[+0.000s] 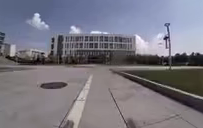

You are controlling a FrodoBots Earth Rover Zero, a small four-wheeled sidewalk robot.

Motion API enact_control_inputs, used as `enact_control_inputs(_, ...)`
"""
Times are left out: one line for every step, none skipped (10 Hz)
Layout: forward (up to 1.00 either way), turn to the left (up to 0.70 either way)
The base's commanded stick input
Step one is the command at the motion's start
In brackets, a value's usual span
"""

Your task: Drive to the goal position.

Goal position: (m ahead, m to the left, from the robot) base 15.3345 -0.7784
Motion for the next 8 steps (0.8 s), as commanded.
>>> enact_control_inputs(0.7,0.02)
enact_control_inputs(0.7,0.02)
enact_control_inputs(0.7,0.02)
enact_control_inputs(0.7,0.02)
enact_control_inputs(0.7,0.02)
enact_control_inputs(0.7,0.02)
enact_control_inputs(0.7,0.02)
enact_control_inputs(0.7,0.02)
